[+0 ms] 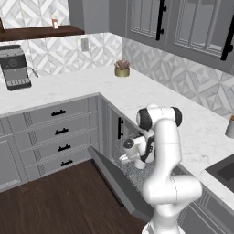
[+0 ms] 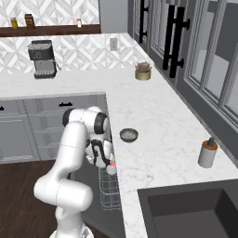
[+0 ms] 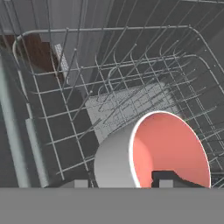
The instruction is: Pick up the cup and bowl from the counter, place them in the dishwasher, and close the dishwasher door.
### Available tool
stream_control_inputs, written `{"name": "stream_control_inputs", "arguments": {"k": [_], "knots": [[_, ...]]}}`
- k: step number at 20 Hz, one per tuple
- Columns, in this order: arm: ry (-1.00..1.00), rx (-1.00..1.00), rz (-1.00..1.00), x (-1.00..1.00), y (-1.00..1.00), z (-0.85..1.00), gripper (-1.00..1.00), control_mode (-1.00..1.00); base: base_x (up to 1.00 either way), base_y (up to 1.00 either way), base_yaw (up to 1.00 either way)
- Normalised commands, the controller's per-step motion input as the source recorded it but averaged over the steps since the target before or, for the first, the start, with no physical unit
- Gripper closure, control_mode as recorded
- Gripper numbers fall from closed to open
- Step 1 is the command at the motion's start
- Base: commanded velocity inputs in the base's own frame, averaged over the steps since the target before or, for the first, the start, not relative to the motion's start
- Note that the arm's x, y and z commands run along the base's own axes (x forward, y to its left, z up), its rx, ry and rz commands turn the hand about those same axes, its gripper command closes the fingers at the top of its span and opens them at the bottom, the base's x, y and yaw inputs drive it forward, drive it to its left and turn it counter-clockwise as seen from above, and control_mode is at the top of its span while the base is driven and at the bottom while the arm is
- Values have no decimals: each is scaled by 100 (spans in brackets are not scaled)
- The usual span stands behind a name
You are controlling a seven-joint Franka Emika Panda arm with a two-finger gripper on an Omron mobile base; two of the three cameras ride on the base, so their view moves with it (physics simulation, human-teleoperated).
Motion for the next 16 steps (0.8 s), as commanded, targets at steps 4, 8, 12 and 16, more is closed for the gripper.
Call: {"name": "stream_control_inputs", "arguments": {"k": [4, 8, 12, 16], "knots": [[0, -12, 0, -86, 48, 84, -100, -100, 0, 0, 0], [-1, -8, 0, -76, 29, 100, -100, -100, 0, 0, 0], [-12, -1, 0, -49, 19, 100, -100, -100, 0, 0, 0], [-19, 0, 0, -3, 15, 100, -100, -100, 0, 0, 0]]}}
